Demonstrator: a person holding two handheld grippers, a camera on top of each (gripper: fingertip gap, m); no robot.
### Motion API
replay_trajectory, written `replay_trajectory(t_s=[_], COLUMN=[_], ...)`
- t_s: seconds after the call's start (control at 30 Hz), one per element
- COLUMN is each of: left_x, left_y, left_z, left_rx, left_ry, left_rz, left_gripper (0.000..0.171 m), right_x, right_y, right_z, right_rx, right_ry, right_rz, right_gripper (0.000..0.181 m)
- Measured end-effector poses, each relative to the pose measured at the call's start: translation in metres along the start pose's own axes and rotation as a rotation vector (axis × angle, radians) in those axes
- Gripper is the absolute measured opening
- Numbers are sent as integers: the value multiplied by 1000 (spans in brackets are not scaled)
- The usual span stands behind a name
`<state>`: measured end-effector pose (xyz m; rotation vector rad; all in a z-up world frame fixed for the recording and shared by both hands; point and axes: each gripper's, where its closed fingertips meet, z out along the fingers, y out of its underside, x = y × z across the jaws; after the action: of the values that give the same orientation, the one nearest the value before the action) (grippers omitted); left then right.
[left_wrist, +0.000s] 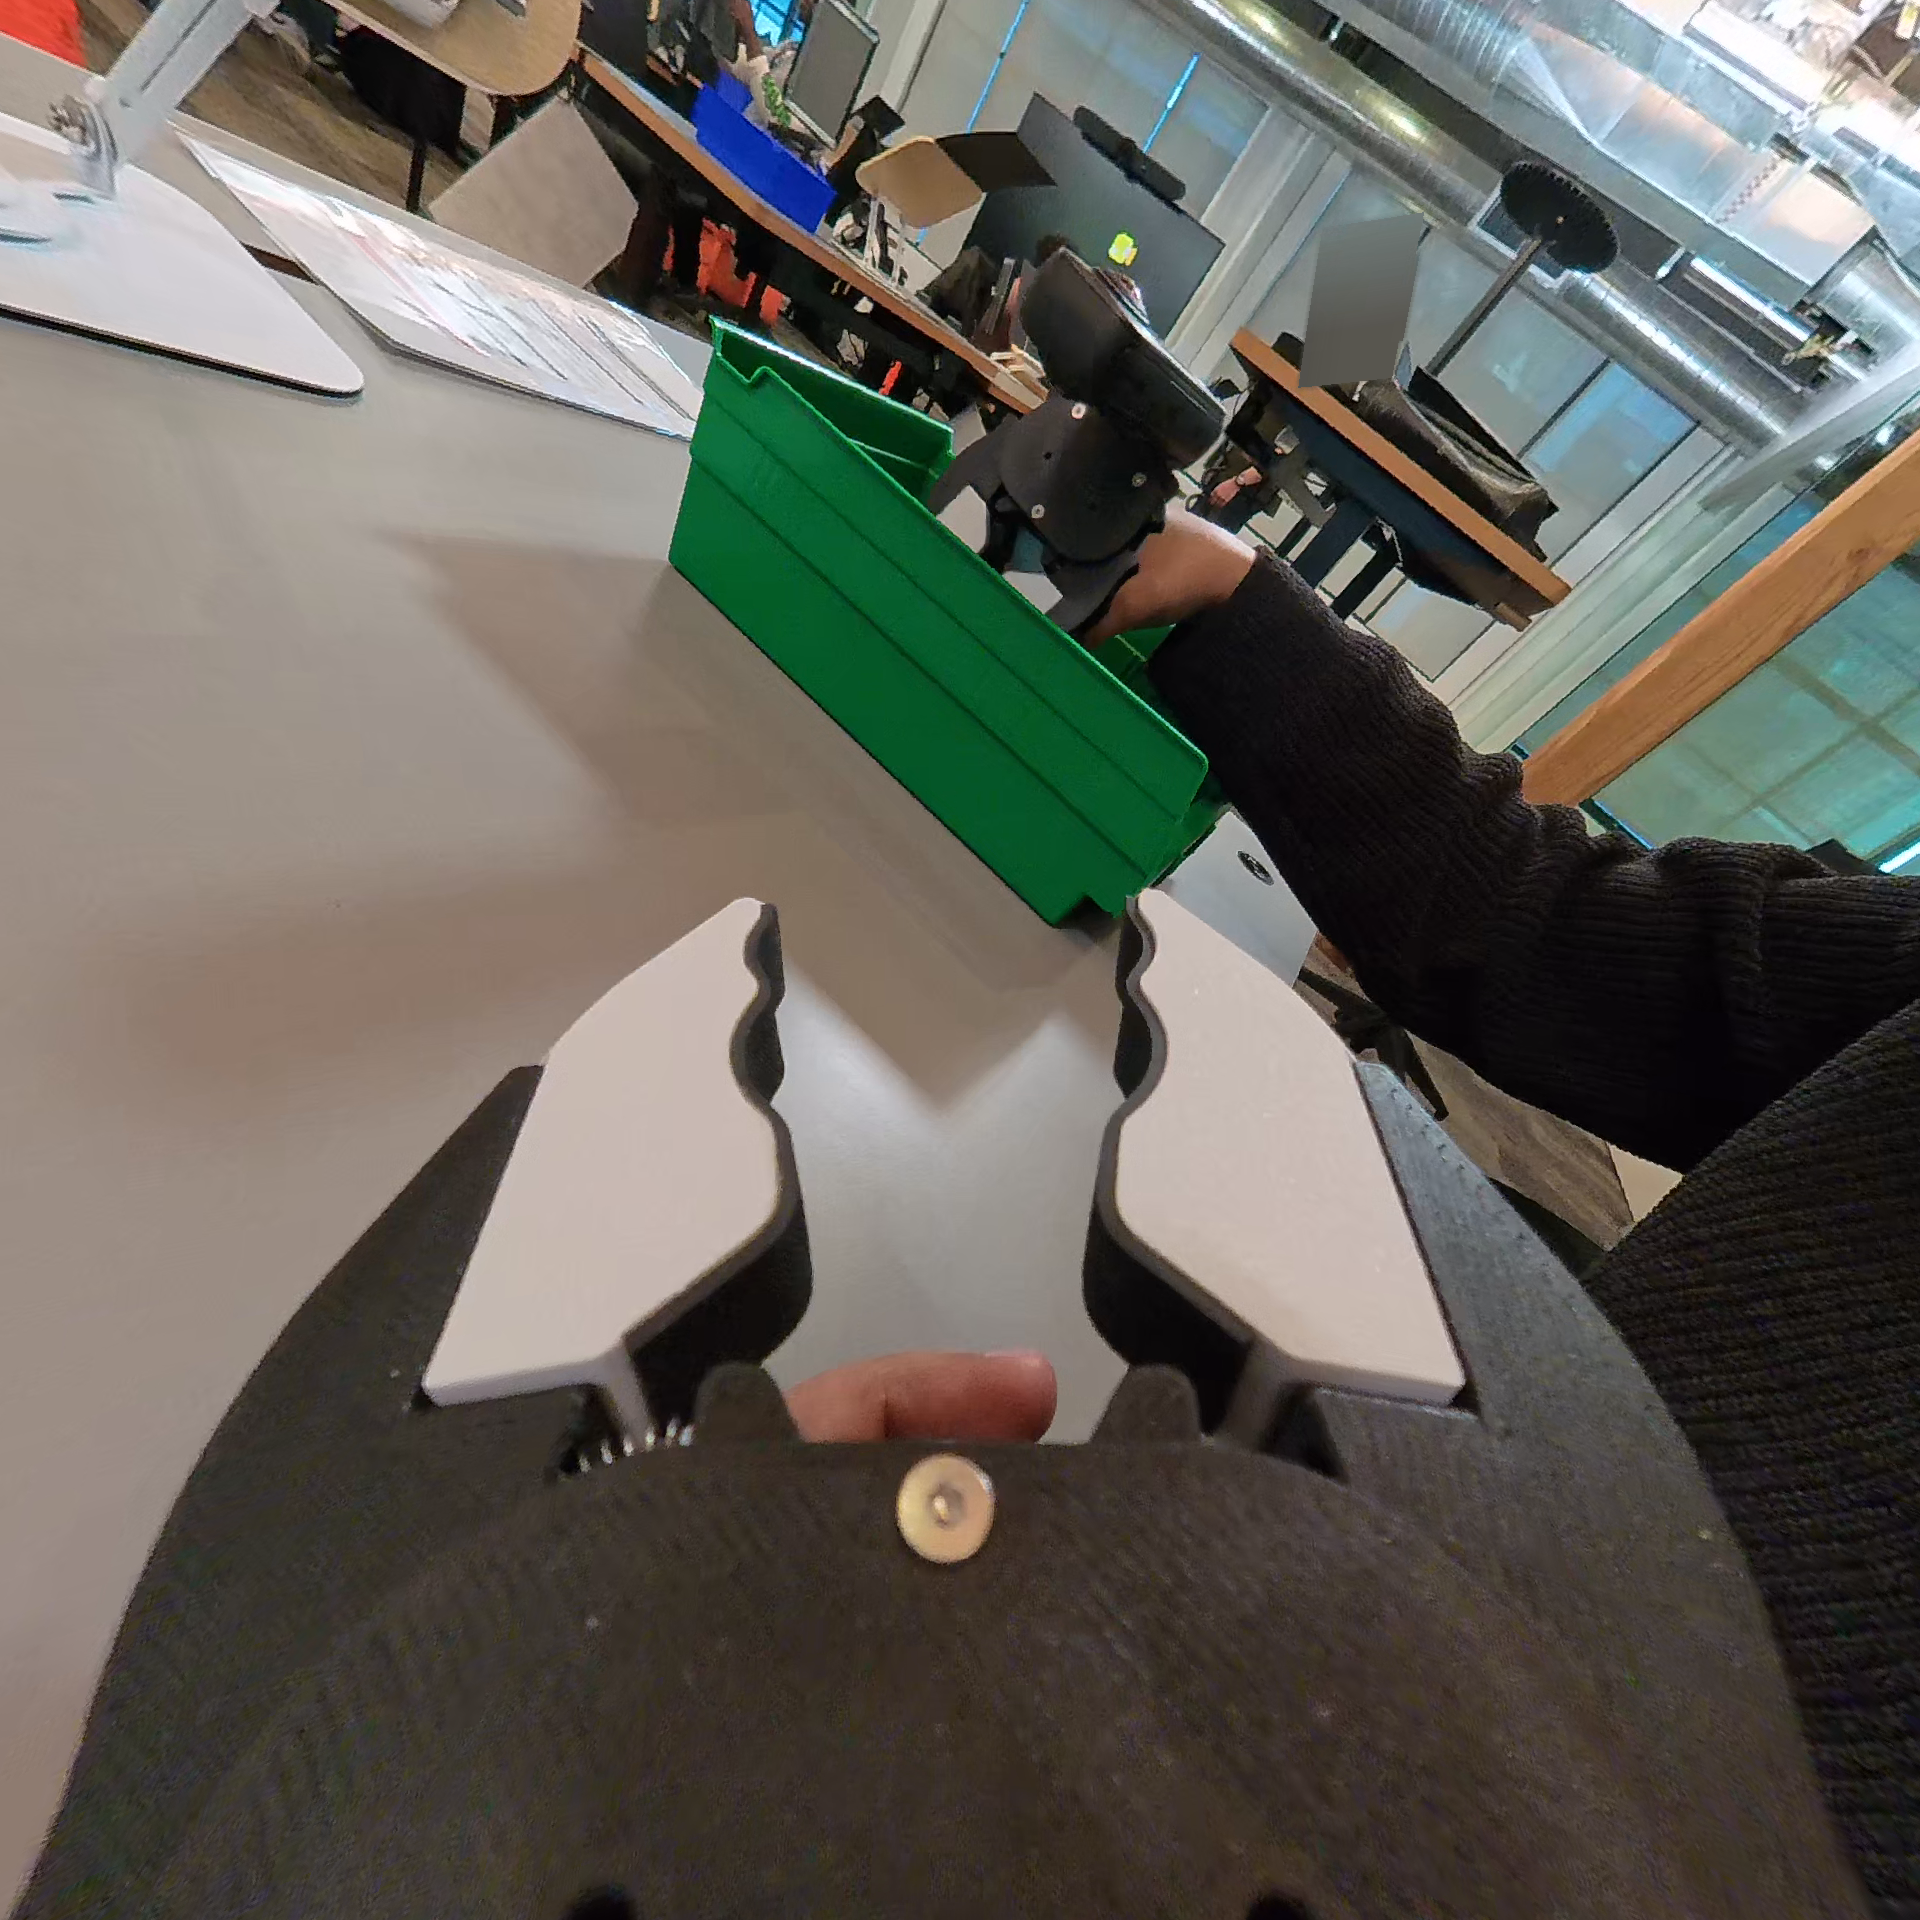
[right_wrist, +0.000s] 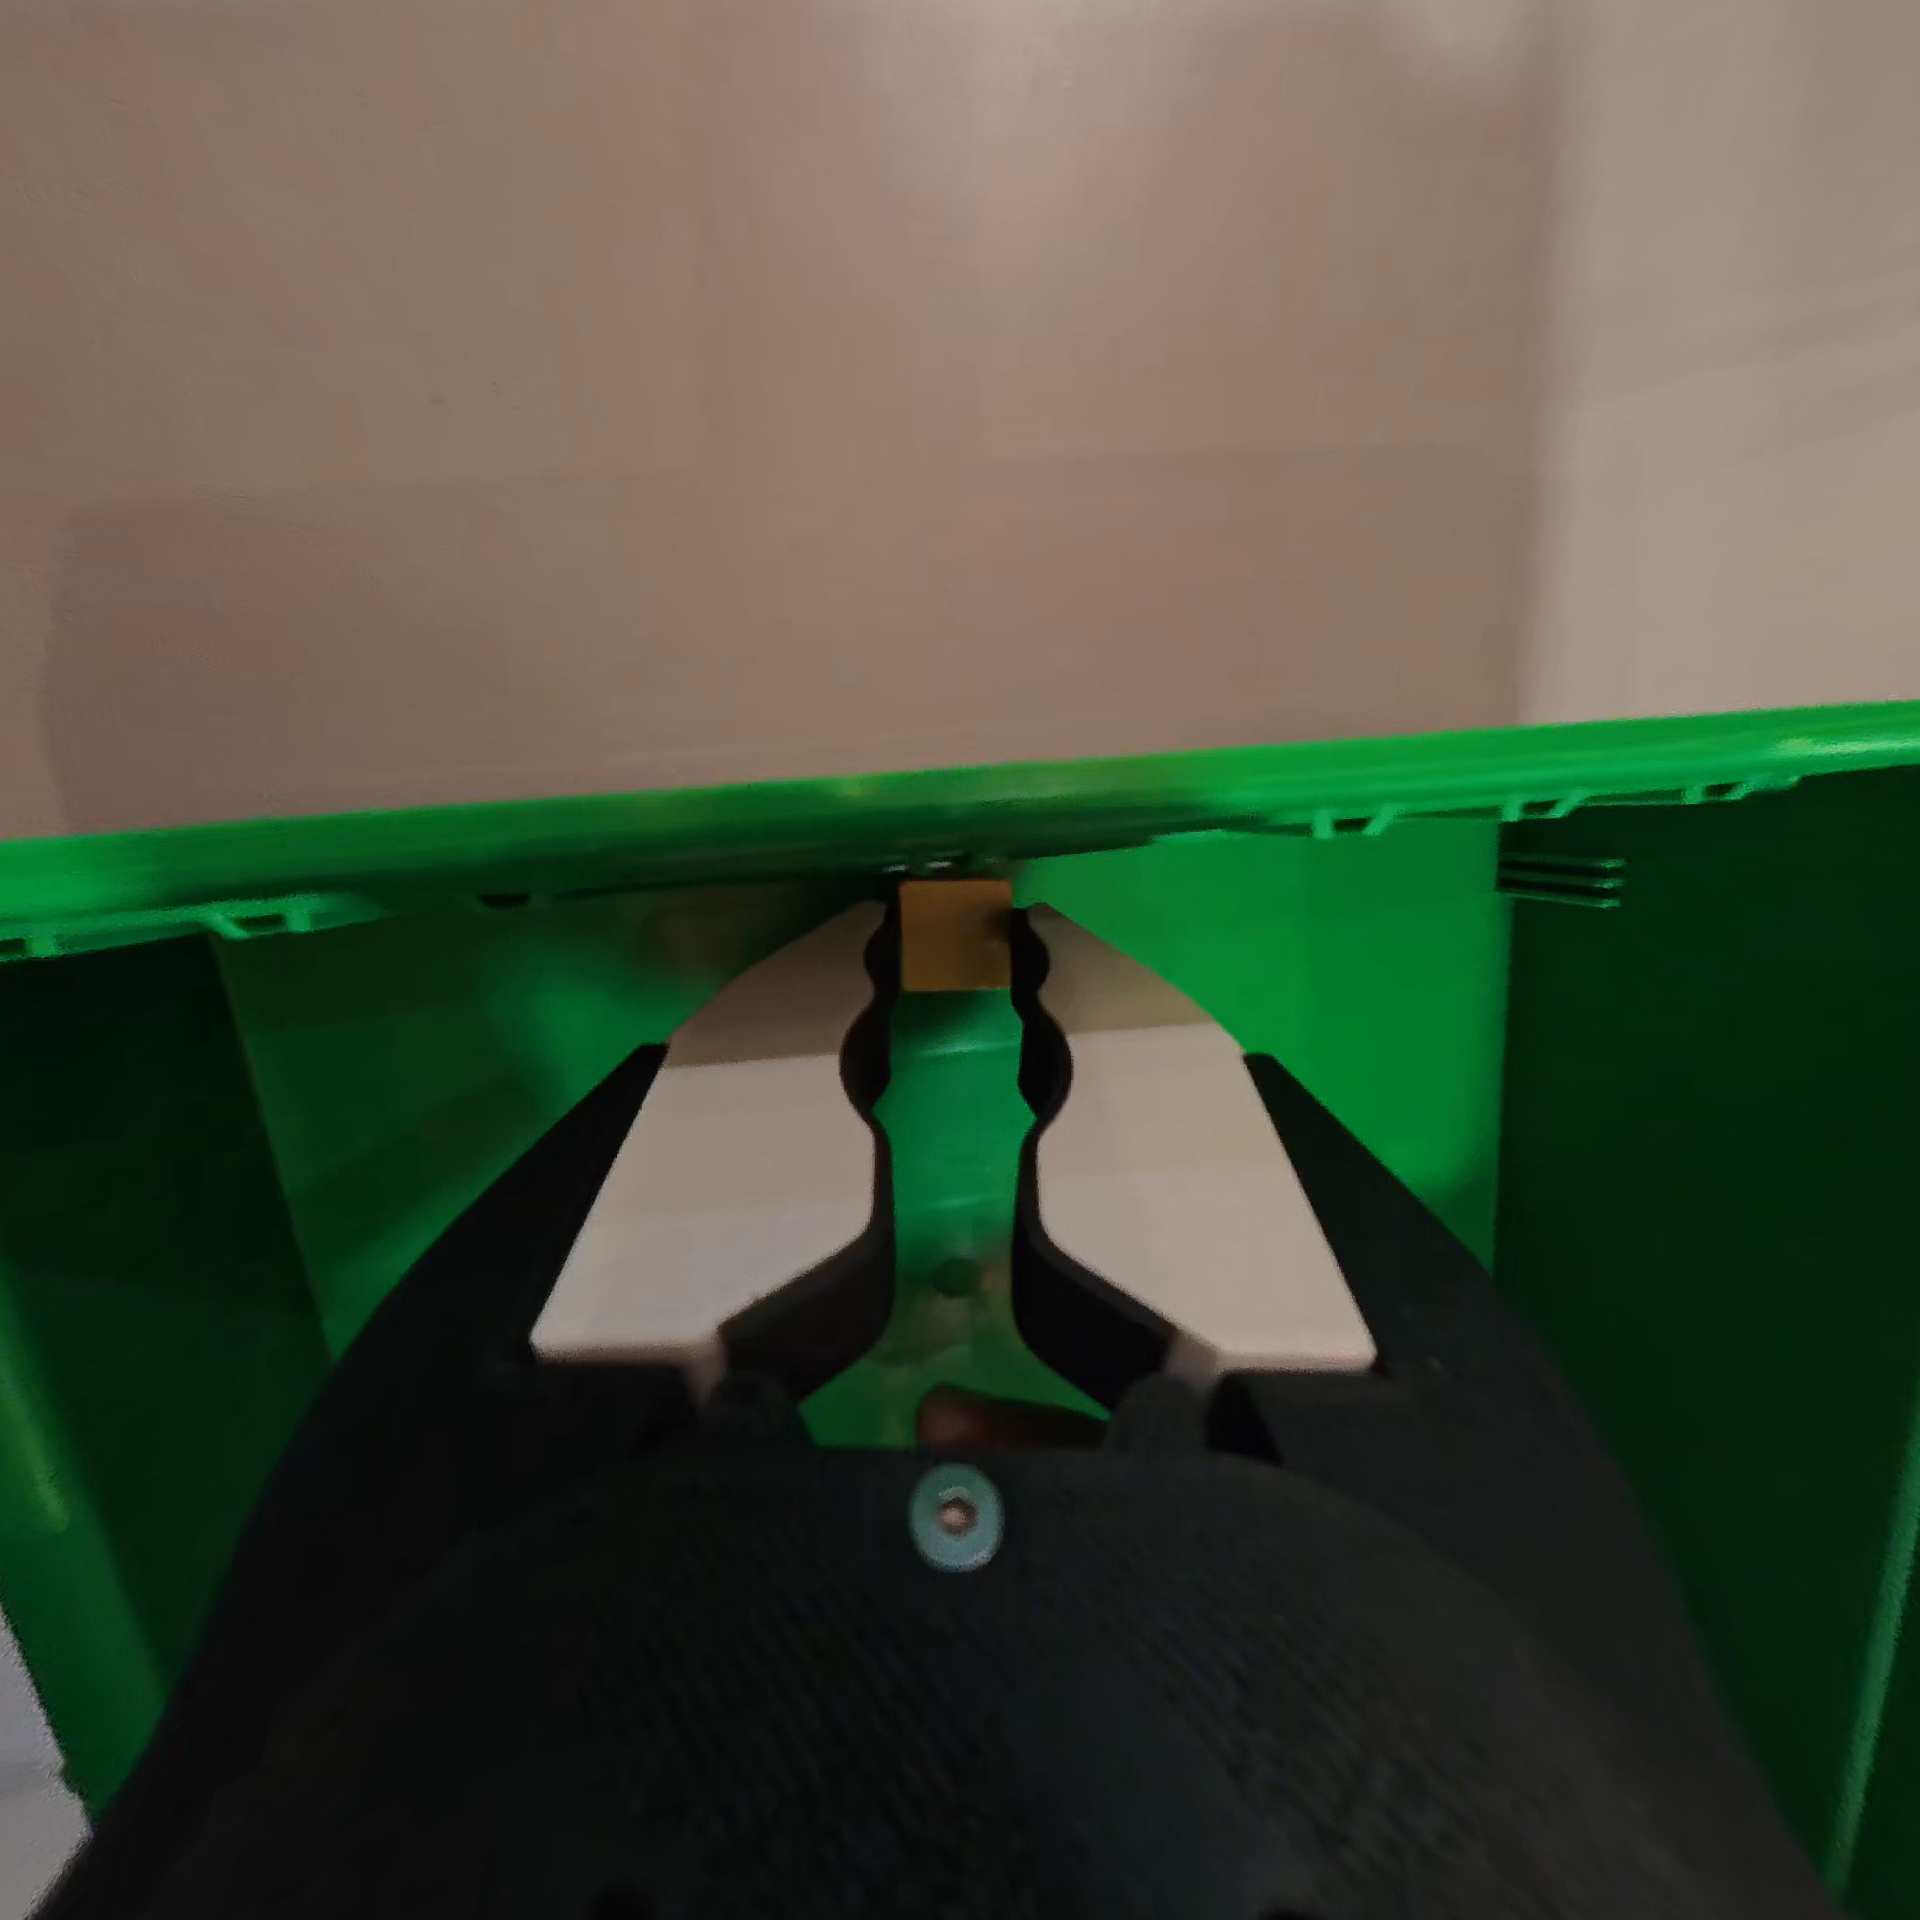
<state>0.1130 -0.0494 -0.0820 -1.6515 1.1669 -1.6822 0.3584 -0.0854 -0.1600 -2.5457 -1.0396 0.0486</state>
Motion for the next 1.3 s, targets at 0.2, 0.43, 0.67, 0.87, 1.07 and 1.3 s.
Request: replay_trajectory(t_s=[0.2, 0.43, 0.67, 0.87, 1.07, 1.3], left_x=[0, -2, -1, -1, -1, -2], left_y=[0, -1, 0, -1, -2, -3], left_z=[-1, -4, -3, -5, -6, -9], left_rx=[2, 10, 7, 15, 20, 26], left_ry=[-1, -3, 2, 3, 5, 3], left_rz=[1, -10, -3, -9, -11, -10], left_gripper=[63, 63, 63, 63, 63, 63], right_x=[4, -1, 0, -2, -3, -2], right_y=[-1, 0, 0, 3, 3, 4], right_z=[1, 0, 1, 5, 5, 1], right_rx=[-3, 2, 20, 0, -7, -3], right_ry=[0, -3, 6, 20, 15, 47], right_rz=[0, -1, -5, -40, -41, -56], right_gripper=[21, 21, 21, 22, 22, 38])
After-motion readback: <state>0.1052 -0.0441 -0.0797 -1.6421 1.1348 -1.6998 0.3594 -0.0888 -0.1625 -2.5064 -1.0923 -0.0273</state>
